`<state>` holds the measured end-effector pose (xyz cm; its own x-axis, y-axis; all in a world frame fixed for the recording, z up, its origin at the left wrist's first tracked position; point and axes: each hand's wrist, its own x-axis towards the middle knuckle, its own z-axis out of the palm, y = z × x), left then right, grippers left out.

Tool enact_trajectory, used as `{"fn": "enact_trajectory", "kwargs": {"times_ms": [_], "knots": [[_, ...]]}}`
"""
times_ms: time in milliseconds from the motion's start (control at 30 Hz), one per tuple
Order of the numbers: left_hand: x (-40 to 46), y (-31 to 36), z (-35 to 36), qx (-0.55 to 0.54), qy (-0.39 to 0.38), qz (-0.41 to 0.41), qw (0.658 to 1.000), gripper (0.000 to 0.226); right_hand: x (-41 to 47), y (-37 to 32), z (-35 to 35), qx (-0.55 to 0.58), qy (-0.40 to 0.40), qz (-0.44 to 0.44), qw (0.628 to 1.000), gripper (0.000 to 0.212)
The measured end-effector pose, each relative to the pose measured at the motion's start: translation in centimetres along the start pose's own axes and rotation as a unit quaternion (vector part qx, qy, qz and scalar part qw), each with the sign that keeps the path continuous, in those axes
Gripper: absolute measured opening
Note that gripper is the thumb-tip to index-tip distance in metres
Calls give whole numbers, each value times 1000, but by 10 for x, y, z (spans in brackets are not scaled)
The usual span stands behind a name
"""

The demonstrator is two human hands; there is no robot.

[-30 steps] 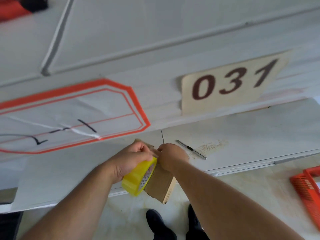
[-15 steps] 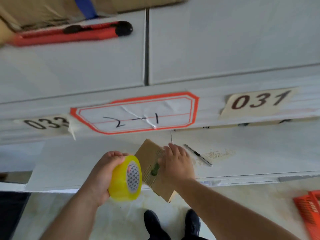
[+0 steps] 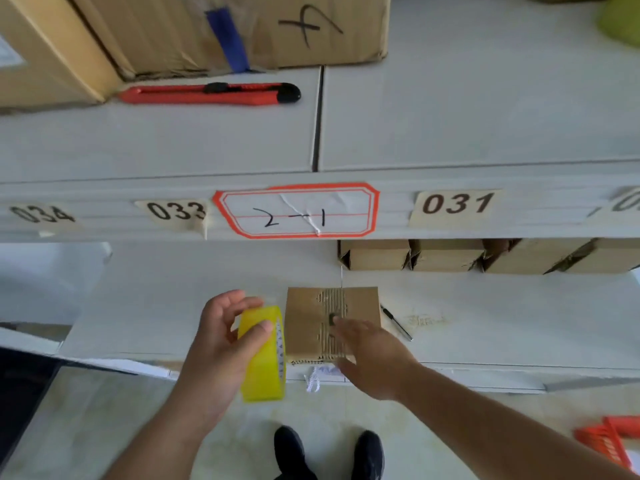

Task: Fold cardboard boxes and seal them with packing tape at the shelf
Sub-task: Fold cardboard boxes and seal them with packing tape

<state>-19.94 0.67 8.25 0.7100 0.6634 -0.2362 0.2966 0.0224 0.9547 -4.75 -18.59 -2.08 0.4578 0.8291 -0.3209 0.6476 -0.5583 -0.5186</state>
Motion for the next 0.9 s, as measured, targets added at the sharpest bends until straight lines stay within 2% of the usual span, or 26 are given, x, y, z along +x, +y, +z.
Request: {"fn": "enact_trajectory", "kwargs": {"times_ms": [33,67,100,133,167,200,267,333,433,533,633,767,900], "knots": [[-8,3,6,9,-10,15,1000,67,-8,-20,-15,139,21,37,989,44],[-16,7,12,15,-18,30,999,65,-18,-42,-29,295,50,57,952,34],[-23,10,19,18,-22,45,999,64,-29,-64,-40,425,73,63,900,30],[-29,13,24,22,-23,59,998,64,-38,-83,-49,514,81,54,852,31],[-35,16,29,21,-25,73,997,65,-47,-98,-56,559,84,44,824,37],[-40,21,33,18,-29,86,996,65,-55,-110,-60,574,93,38,812,47],[-51,31,36,12,-40,112,993,59,-64,-125,-63,570,138,37,809,60],[-57,43,32,23,-40,139,989,48,-68,-134,-67,593,169,49,786,48],[-58,61,19,39,-6,173,984,43,-77,-148,-72,637,163,64,750,48],[-58,71,8,48,20,181,982,47,-88,-163,-71,625,170,54,760,48],[-63,74,-1,-40,-2,158,987,42,-96,-176,-68,607,193,54,769,45],[-75,69,-10,-109,-27,167,980,38,-104,-184,-62,566,206,45,797,44],[-84,60,-15,-152,-24,161,975,33,-112,-191,-57,572,187,42,798,24]]}}
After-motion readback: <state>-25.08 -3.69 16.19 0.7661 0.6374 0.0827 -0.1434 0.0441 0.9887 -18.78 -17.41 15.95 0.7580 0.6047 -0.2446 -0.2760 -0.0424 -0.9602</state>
